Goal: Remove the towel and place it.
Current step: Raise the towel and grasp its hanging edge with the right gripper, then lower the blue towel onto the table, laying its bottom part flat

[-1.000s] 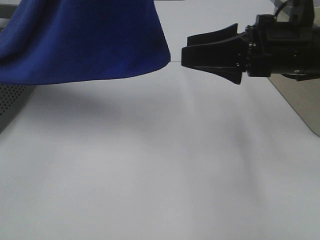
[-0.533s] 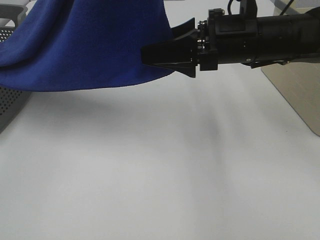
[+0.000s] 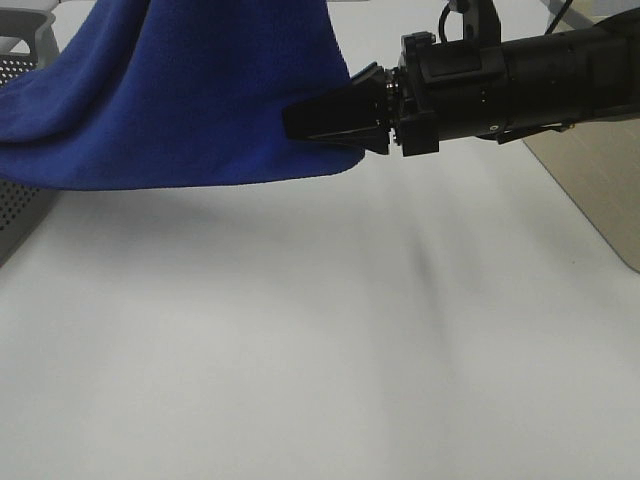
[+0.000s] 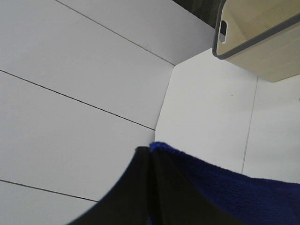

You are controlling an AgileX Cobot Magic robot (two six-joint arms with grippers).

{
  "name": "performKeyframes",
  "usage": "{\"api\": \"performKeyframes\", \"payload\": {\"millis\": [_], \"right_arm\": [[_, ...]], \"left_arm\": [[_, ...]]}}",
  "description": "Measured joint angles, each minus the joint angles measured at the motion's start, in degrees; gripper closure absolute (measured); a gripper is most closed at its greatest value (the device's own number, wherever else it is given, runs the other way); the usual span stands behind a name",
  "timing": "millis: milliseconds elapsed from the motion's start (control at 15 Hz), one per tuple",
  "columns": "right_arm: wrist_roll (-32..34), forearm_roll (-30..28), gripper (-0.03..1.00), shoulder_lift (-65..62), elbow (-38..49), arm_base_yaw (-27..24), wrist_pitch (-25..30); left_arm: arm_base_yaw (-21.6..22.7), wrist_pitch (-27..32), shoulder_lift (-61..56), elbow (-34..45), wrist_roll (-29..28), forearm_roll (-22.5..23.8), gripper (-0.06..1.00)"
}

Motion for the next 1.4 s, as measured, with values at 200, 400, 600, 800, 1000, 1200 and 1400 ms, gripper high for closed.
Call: {"api": "performKeyframes", "payload": {"millis": [200, 400, 600, 800, 1000, 1200, 1400], "right_arm": [[4.01, -0.06, 0.95, 0.0, 0.0, 0.0, 0.06], [14.09, -3.32, 0.95, -0.23, 0.0, 0.0, -1.83], [25.27, -12.2, 0.95, -4.98, -0.63, 0.0, -6.25], [48.59, -32.37, 0.95, -12.2, -7.51, 0.0, -9.57], [68.35, -49.68, 0.95, -16.27, -16.5, 0.0, -7.62], [80.27, -65.15, 0.95, -17.3, -26.64, 0.0, -3.15], [83.42, -76.95, 0.95, -17.3, -35.98, 0.0, -2.06]], "left_arm": [[0.0, 0.74, 0.0, 0.0, 0.0, 0.0, 0.94], [0.0, 0.92, 0.0, 0.0, 0.0, -0.06, 0.94], [0.0, 0.34, 0.0, 0.0, -0.06, -0.06, 0.94], [0.0, -2.18, 0.17, 0.0, -3.21, -0.06, 0.94], [0.57, -5.5, 2.01, 0.0, -5.61, -0.06, 0.94], [3.67, -11.75, 3.5, 0.0, -9.11, 0.0, 0.94], [7.28, -16.04, 4.3, 0.0, -10.31, 0.17, 0.94]]}}
